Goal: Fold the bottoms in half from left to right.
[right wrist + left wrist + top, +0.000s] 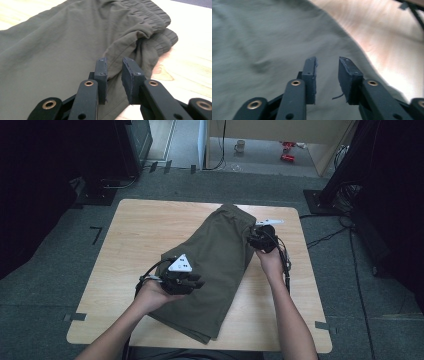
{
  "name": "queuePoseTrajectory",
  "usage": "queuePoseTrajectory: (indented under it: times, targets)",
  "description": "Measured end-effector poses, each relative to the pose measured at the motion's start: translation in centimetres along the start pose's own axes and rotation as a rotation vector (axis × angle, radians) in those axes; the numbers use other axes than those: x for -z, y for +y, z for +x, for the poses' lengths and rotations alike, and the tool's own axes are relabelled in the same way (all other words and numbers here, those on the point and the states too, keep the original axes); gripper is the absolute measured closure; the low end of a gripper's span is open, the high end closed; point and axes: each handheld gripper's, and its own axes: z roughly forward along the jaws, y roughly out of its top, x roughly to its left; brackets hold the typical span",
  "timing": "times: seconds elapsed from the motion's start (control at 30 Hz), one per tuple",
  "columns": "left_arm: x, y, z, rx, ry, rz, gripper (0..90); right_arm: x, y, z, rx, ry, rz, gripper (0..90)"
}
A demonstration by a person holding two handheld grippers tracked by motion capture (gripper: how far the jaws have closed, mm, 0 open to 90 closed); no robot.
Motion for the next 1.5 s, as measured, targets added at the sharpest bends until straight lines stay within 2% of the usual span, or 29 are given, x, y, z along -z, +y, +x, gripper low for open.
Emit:
queuePoseTrajectory:
  times: [0.1, 0.2, 0.37, 0.5, 0.63, 0.8, 0.87, 1.0, 1.1, 1.23, 1.3, 1.47, 1.5]
  targets:
    - [0.1, -0.3, 1.1, 0.009, 0.033, -0.017, 61.1, 0.3, 0.0, 0.4, 0.008, 0.015, 0.005, 72.6]
    - [0.1, -0.4, 2.2, 0.038, 0.036, -0.008, 53.7, 0.6, -0.1, 0.9, 0.022, 0.027, -0.011, 72.1]
    - [0.2, -0.7, 3.9, 0.062, 0.009, 0.003, 57.2, 1.0, -0.4, 1.8, 0.04, 0.048, -0.02, 70.4]
    - [0.2, -0.4, 5.4, 0.063, 0.013, 0.018, 52.0, 1.1, -0.7, 2.3, 0.043, 0.07, -0.008, 68.2]
    - [0.3, -0.1, 7.0, 0.044, 0.035, 0.02, 51.2, 1.5, -1.1, 2.9, 0.055, 0.084, -0.03, 64.4]
    - [0.1, 0.4, 8.8, 0.06, 0.025, 0.029, 51.6, 1.6, -1.9, 3.6, 0.061, 0.1, -0.03, 61.1]
    - [-0.2, 0.5, 9.4, 0.053, 0.039, 0.028, 52.0, 1.5, -2.4, 3.9, 0.071, 0.104, -0.029, 60.8]
    - [-1.2, 0.3, 10.6, 0.062, 0.039, 0.047, 52.5, 1.4, -3.3, 4.5, 0.087, 0.113, -0.04, 60.7]
    - [-2.1, -0.2, 11.3, 0.064, 0.054, 0.071, 53.3, 1.3, -4.0, 4.8, 0.11, 0.104, -0.043, 60.1]
    - [-3.2, -1.1, 12.0, 0.081, 0.059, 0.085, 53.2, 1.1, -5.0, 5.0, 0.114, 0.106, -0.049, 59.2]
    - [-3.6, -1.5, 12.2, 0.082, 0.072, 0.094, 53.1, 0.8, -5.4, 5.1, 0.11, 0.113, -0.025, 57.9]
    - [-4.4, -2.5, 13.1, 0.12, 0.069, 0.118, 52.7, 0.1, -6.3, 5.3, 0.118, 0.106, -0.022, 56.8]
    - [-4.5, -2.8, 13.1, 0.125, 0.067, 0.109, 52.7, -0.1, -6.5, 5.4, 0.119, 0.101, -0.02, 56.7]
